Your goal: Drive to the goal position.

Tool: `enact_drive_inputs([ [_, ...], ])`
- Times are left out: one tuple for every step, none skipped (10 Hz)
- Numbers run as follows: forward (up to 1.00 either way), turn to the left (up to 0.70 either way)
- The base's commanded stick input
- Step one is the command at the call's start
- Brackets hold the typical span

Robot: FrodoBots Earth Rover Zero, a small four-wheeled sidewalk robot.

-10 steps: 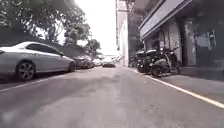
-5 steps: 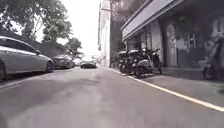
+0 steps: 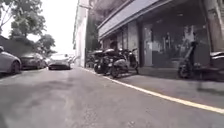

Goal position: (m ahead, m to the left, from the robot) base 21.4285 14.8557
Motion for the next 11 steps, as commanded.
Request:
enact_drive_inputs([
  [0.45, -0.27],
  [0.45, -0.27],
  [0.45, -0.27],
  [0.45, -0.27],
  [0.45, -0.27],
  [0.45, -0.06],
  [0.45, -0.03],
  [0.45, 0.0],
  [0.45, 0.0],
  [0.45, 0.0],
  [0.45, 0.0],
])
